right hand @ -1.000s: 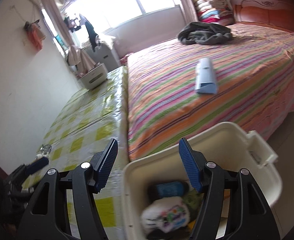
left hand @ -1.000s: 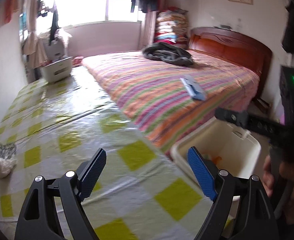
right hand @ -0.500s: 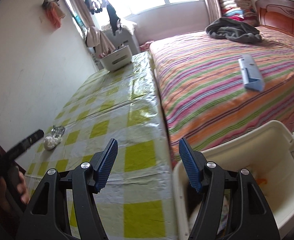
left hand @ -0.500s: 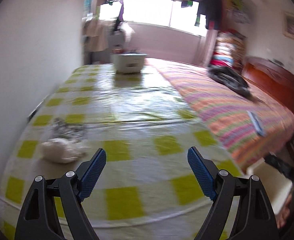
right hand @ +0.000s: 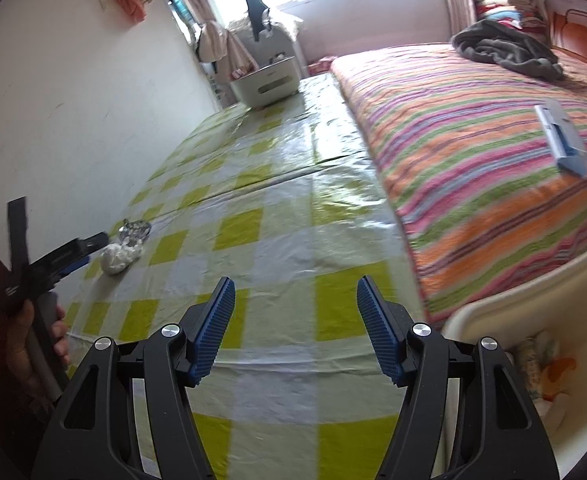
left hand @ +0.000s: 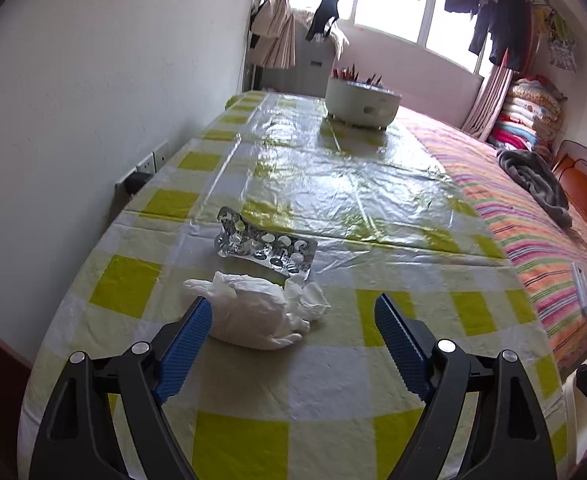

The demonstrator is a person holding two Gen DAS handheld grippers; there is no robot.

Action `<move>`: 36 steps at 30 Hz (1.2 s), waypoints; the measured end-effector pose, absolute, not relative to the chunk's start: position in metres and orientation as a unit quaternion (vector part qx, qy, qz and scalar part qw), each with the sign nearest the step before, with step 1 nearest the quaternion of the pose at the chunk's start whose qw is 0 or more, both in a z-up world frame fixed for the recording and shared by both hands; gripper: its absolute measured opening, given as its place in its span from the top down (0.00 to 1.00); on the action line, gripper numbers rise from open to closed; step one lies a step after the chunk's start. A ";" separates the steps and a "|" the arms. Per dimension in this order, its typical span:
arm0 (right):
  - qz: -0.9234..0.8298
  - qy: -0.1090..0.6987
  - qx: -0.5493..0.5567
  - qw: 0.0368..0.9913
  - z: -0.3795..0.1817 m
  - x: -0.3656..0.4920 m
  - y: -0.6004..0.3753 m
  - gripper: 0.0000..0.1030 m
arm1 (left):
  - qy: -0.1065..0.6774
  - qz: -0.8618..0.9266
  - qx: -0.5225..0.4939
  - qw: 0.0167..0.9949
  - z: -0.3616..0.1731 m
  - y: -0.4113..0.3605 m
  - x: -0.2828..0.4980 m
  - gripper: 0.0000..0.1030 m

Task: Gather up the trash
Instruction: 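Move both open tools back to the table toward the tissue and blister pack, then grasp the white tissue with the left tool while the right tool grasps the silver blister pack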

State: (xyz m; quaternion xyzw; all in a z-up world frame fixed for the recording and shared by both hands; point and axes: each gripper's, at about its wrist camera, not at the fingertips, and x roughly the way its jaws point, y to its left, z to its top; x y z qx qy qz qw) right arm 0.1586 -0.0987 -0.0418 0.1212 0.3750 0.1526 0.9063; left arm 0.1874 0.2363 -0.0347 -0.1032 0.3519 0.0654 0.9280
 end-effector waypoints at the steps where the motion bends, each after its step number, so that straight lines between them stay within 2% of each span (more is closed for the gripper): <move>1: 0.158 0.377 0.121 0.905 -0.041 0.161 -0.094 0.39 | 0.355 0.064 -0.104 0.927 -0.036 0.237 0.189 0.21; 10: 0.228 0.380 0.071 0.893 -0.013 0.204 -0.017 0.39 | 0.367 0.056 -0.128 0.919 -0.047 0.257 0.204 0.22; 13: 0.249 0.380 0.053 0.889 -0.008 0.221 0.012 0.39 | 0.375 0.050 -0.132 0.916 -0.050 0.262 0.207 0.38; 15: 0.264 0.380 0.041 0.886 -0.005 0.231 0.030 0.39 | 0.381 0.045 -0.138 0.913 -0.053 0.265 0.208 0.54; 20: 0.300 0.389 0.027 0.871 -0.007 0.254 0.074 0.39 | 0.386 0.033 -0.139 0.911 -0.056 0.272 0.207 0.72; 23: 0.316 0.392 0.010 0.864 -0.009 0.266 0.098 0.39 | 0.384 0.024 -0.139 0.912 -0.055 0.275 0.204 0.78; 30: 0.362 0.407 -0.037 0.838 -0.026 0.288 0.159 0.39 | 0.382 0.015 -0.129 0.915 -0.051 0.278 0.197 0.86; 36: 0.405 0.415 -0.122 0.806 -0.043 0.300 0.211 0.39 | 0.386 0.015 -0.122 0.914 -0.050 0.288 0.188 0.87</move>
